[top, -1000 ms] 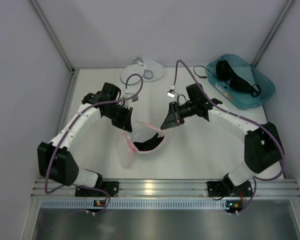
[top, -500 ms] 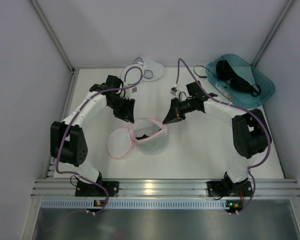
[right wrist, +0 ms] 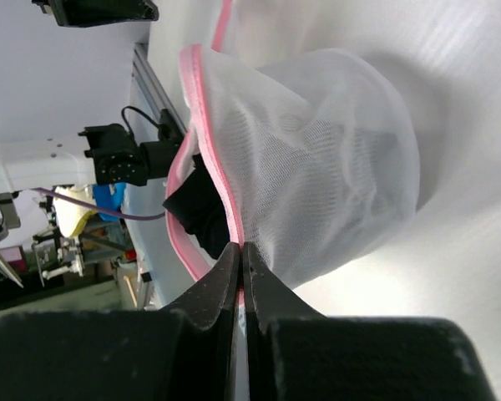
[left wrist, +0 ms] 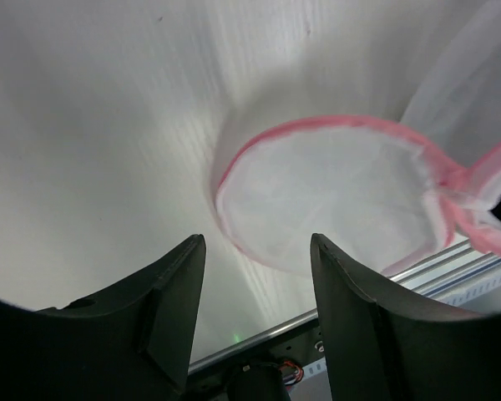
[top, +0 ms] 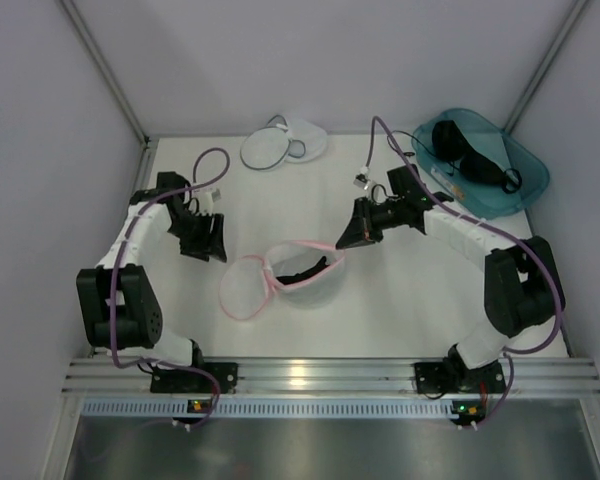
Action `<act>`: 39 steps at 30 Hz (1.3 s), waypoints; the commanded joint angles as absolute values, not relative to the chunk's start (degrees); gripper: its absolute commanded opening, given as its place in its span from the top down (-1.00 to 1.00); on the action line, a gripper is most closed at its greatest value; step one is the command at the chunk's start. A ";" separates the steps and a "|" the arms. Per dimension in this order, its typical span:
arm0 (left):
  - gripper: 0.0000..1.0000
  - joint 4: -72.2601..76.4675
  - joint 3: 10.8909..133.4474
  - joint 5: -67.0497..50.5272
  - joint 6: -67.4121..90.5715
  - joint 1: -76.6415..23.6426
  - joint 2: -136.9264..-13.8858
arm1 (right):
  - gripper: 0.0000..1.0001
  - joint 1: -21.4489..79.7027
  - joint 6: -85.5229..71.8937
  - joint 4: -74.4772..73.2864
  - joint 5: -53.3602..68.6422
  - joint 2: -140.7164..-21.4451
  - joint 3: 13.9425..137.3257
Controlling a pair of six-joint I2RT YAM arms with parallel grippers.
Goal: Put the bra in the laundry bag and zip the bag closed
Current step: Close the laundry bag at the center of the board.
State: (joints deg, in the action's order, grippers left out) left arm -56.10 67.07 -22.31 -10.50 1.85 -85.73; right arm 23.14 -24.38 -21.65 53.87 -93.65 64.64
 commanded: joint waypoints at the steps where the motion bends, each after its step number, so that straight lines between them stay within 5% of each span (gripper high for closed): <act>1: -0.17 -58.71 65.22 -22.23 -12.48 3.43 -88.58 | 1.00 20.83 -23.20 -21.27 50.63 -89.74 61.44; 21: -0.07 -50.71 62.75 -34.97 -9.23 3.52 -108.09 | 1.00 19.69 -19.60 -25.93 53.00 -84.73 57.48; 24: 0.06 -48.87 63.46 -35.68 -8.00 2.99 -109.77 | 1.00 19.69 -19.34 -26.19 53.26 -85.08 57.66; 31: 0.98 -48.16 65.65 -33.40 -7.82 2.99 -108.64 | 0.99 19.69 -18.37 -27.07 53.53 -84.03 57.31; 34: 1.00 -48.16 68.46 -30.86 -8.08 2.99 -107.14 | 0.82 19.69 -18.11 -27.42 53.70 -83.58 57.13; 38: 1.00 -49.04 74.78 -26.81 -9.75 2.73 -104.86 | -0.11 19.69 -16.53 -28.47 53.62 -82.97 58.44; 39: 1.00 -49.48 77.58 -25.76 -11.15 2.55 -104.59 | -0.21 19.60 -16.09 -29.17 53.27 -82.88 58.97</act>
State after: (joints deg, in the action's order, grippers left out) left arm -51.24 71.20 -29.56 -8.12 2.92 -109.10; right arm 19.79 -18.55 -27.94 52.53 -85.47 56.99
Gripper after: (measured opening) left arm 0.012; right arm 0.561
